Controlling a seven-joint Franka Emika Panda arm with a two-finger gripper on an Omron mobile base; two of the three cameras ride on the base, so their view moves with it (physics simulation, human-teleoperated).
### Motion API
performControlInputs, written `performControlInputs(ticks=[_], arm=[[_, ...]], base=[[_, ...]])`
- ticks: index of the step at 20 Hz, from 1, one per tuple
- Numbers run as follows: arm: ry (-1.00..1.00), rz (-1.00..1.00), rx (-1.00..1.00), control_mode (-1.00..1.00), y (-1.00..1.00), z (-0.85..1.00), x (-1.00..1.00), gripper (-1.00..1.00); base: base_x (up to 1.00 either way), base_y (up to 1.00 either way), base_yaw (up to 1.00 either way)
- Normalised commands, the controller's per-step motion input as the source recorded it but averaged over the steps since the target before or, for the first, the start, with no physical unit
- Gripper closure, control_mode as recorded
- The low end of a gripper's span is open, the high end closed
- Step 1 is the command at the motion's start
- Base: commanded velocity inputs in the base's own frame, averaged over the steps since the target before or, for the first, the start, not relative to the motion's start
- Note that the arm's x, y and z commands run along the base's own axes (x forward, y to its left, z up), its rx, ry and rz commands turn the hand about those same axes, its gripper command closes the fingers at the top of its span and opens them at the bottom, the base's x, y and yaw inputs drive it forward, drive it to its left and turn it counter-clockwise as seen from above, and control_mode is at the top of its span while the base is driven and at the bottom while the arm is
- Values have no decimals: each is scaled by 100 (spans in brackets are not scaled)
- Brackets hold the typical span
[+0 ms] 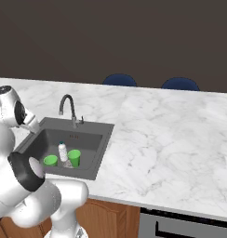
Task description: Pick the cup and cup and place them in the sink. Then turn on the water.
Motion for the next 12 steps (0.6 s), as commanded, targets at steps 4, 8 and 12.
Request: performControlInputs(ticks=[4, 8, 12], arm=[[-4, -2, -1, -100, -12, 80, -42, -100], [-11, -12, 3, -100, -35, 81, -41, -100], [-5, -15, 6, -100, -48, 43, -51, -100]], base=[[0, 0, 0], [0, 0, 0], [0, 0, 0]])
